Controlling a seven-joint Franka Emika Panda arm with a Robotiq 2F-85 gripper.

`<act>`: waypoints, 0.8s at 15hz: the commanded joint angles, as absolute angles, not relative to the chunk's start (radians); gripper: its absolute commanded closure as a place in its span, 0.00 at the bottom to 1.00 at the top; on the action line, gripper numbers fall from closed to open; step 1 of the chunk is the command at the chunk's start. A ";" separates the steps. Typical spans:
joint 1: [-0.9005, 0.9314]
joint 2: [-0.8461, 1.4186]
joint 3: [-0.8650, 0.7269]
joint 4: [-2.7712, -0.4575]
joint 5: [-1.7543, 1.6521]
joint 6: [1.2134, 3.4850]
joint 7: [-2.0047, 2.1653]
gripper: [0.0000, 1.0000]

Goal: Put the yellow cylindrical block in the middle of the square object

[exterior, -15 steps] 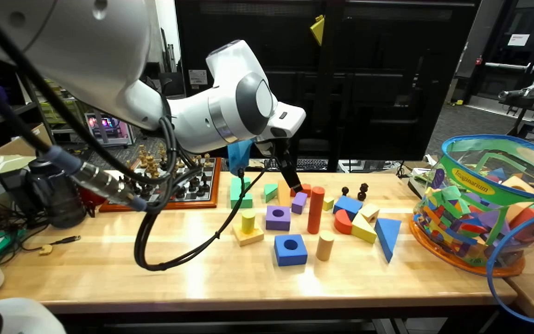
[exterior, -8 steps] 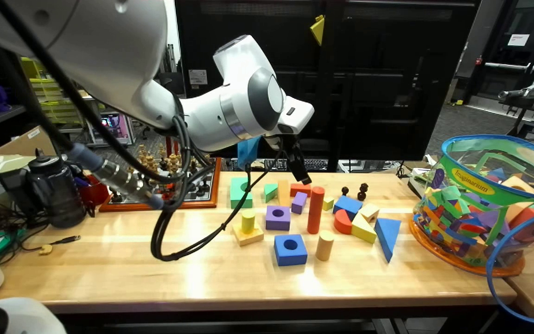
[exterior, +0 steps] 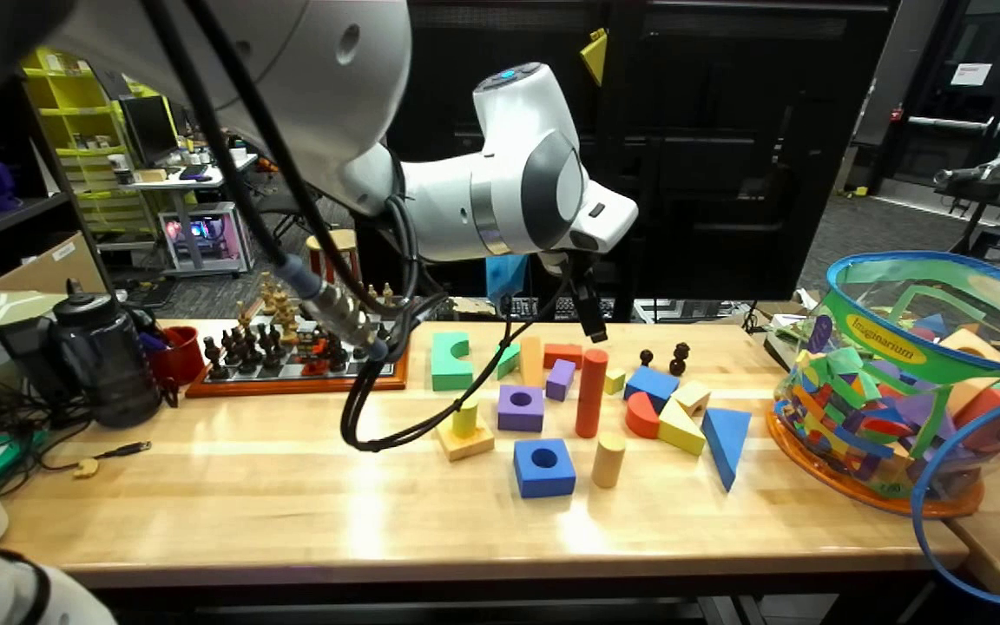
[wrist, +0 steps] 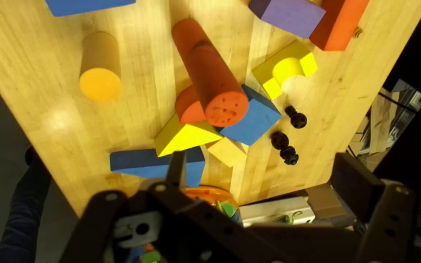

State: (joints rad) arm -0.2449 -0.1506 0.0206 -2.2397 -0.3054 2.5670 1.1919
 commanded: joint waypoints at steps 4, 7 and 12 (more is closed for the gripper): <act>-0.182 -0.039 -0.062 -2.074 -0.102 2.459 0.977 0.00; -0.181 -0.013 -0.081 -2.030 -0.108 2.408 0.990 0.00; -0.174 0.039 -0.105 -1.998 -0.099 2.393 0.975 0.00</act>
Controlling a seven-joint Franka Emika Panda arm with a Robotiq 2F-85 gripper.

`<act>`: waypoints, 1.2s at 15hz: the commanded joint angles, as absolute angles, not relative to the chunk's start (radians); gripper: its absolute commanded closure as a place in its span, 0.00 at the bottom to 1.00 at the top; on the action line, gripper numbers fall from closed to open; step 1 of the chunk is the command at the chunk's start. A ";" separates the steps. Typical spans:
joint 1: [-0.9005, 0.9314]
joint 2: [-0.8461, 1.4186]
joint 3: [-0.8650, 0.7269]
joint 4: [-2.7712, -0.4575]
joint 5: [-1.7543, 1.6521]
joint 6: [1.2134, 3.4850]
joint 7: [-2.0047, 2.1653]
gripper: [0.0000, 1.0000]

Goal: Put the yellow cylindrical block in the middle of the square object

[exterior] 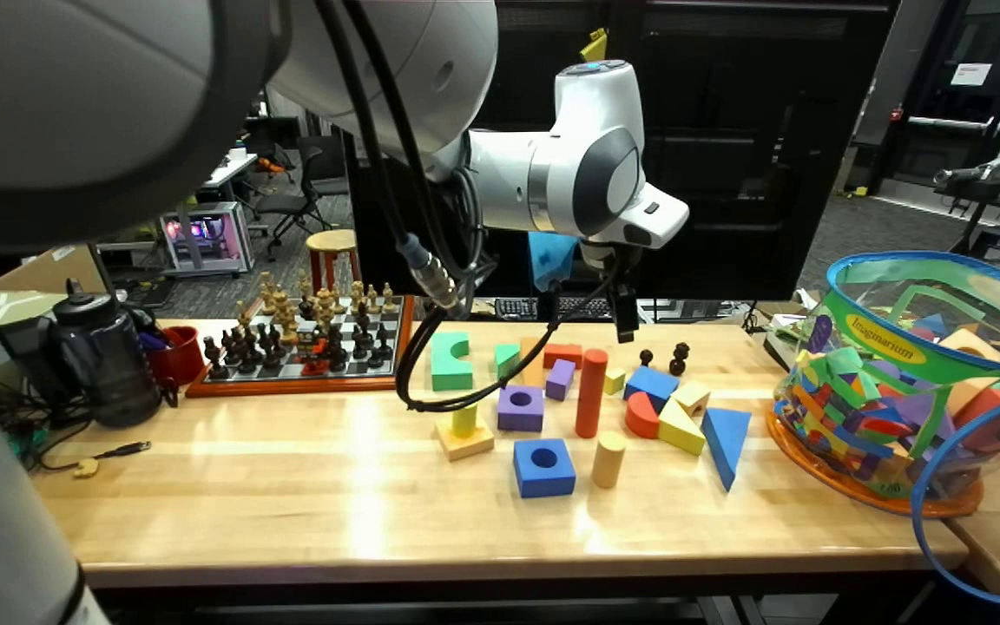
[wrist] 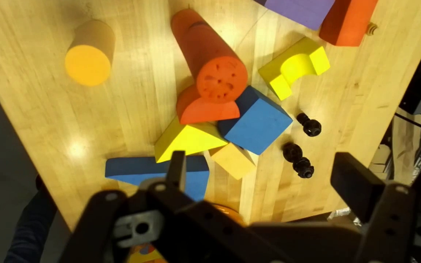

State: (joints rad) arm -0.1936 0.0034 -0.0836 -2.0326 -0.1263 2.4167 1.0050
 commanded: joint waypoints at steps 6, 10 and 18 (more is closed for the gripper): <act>-0.159 0.135 -0.111 -1.966 -0.039 2.401 0.945 0.00; -0.149 0.175 -0.121 -1.938 -0.004 2.399 0.941 0.00; -0.141 0.168 -0.149 -1.945 -0.012 2.384 0.974 0.00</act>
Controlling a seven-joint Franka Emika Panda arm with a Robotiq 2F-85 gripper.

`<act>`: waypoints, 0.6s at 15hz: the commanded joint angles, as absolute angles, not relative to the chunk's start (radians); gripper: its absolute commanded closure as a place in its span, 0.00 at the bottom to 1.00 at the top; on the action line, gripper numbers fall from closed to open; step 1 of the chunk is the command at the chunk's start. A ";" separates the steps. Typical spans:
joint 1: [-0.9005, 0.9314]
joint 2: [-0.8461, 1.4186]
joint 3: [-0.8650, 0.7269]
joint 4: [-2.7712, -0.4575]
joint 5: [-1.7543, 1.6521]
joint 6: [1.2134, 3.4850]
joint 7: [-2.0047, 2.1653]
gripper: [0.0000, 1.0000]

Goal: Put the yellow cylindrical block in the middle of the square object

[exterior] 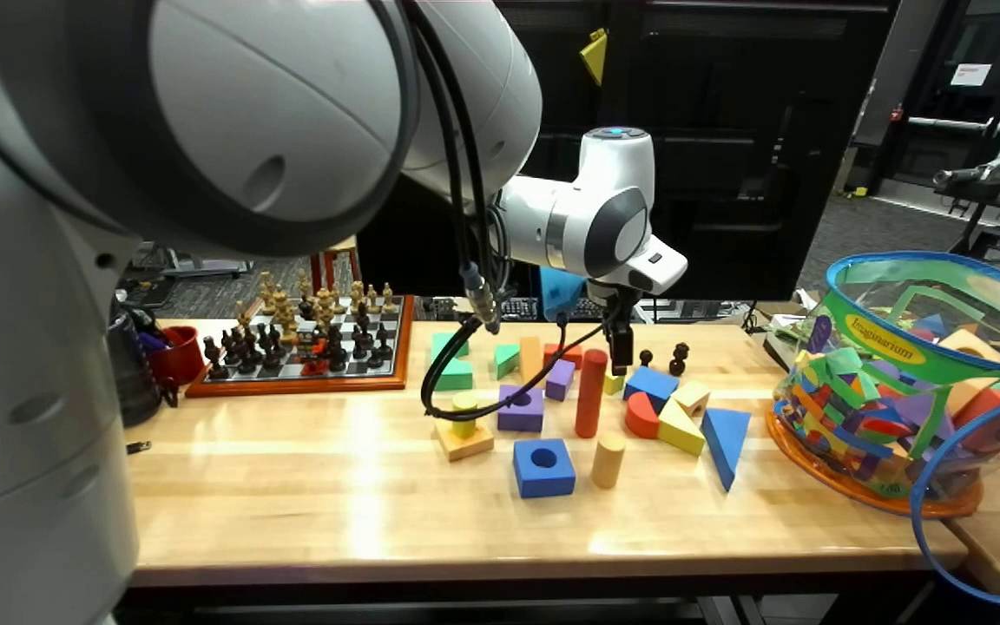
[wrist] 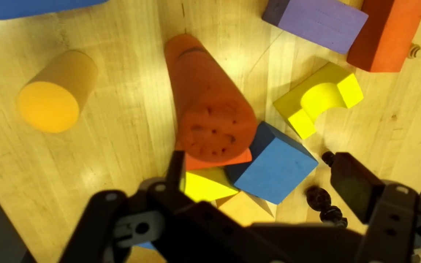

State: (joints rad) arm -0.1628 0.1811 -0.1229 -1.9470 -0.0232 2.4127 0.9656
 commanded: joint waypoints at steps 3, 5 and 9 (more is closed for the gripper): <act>-0.135 0.154 -0.157 -1.960 -0.028 2.367 0.994 0.00; -0.132 0.146 -0.158 -1.968 -0.028 2.349 0.995 0.00; -0.122 0.129 -0.157 -1.982 -0.035 2.319 1.000 0.00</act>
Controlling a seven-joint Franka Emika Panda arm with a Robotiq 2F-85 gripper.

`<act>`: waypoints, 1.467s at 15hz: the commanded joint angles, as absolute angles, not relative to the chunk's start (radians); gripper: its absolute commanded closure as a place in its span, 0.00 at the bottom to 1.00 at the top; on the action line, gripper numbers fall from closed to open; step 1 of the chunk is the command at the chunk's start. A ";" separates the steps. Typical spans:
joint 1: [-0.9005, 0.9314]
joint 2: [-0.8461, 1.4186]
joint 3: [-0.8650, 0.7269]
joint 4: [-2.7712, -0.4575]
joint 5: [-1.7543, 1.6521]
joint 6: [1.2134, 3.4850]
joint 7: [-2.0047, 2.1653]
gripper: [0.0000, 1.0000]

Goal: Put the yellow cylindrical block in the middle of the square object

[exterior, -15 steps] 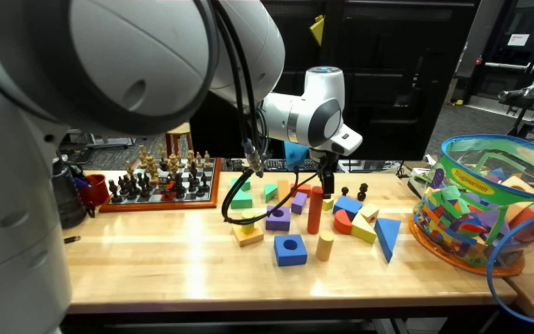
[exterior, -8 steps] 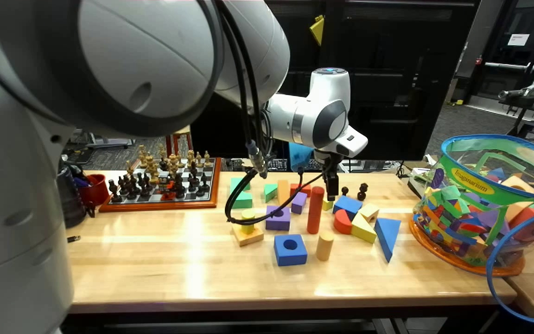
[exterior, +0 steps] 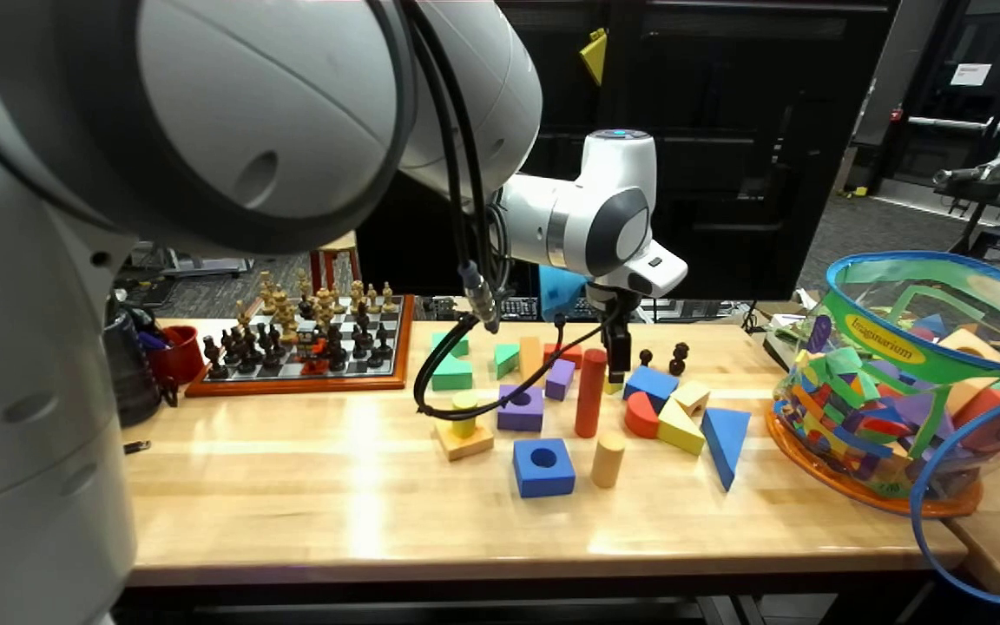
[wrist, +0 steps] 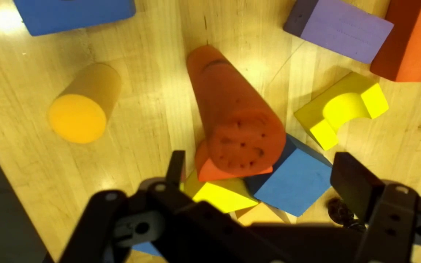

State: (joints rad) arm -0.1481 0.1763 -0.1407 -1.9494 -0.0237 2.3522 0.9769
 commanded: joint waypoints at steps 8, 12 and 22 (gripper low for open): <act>-0.120 0.111 -0.158 -1.981 -0.045 2.297 1.018 0.06; -0.120 0.111 -0.157 -1.984 -0.038 2.292 1.017 0.07; -0.112 0.105 -0.153 -2.009 -0.043 2.299 1.015 0.24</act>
